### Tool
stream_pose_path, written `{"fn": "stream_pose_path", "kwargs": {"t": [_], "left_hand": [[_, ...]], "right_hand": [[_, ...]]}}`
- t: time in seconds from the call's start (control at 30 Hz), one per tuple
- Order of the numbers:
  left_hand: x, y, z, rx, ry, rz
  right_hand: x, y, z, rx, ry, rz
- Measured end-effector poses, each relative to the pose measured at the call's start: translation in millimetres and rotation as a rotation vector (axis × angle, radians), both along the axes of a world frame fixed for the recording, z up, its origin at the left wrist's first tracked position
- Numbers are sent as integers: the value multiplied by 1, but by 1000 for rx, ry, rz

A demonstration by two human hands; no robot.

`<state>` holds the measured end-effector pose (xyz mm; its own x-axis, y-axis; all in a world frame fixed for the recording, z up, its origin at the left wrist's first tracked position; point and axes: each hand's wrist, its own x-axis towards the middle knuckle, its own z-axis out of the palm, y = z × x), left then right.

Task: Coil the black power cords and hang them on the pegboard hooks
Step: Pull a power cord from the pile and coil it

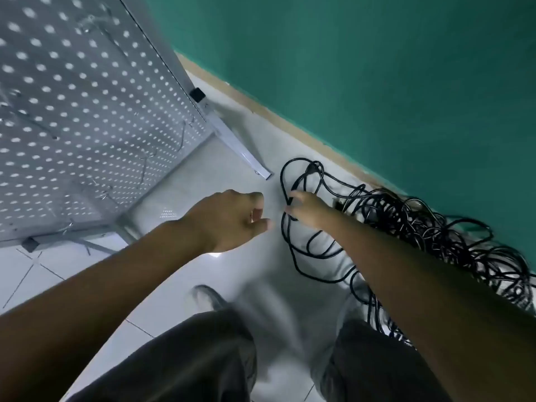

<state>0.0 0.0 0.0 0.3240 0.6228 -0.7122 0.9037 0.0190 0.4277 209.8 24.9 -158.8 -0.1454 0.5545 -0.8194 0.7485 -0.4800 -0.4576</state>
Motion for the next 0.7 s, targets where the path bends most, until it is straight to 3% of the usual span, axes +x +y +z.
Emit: {"fn": "stream_pose_path", "kwargs": {"t": [0.17,0.33,0.47,0.7], "left_hand": [[-3,11,-28,2,18,-27],[0,13,-43,-3,7,-32],[-1,12,-35,-9,-13,-15],[-4,13,25,27,-20,16]], "right_hand": [[-14,2,-46,-26,-109,63],[-11,-6,-62,59,-84,-118],[-5,-15,-34,148,-78,-198],[12,-31,81,235,102,-242]]}}
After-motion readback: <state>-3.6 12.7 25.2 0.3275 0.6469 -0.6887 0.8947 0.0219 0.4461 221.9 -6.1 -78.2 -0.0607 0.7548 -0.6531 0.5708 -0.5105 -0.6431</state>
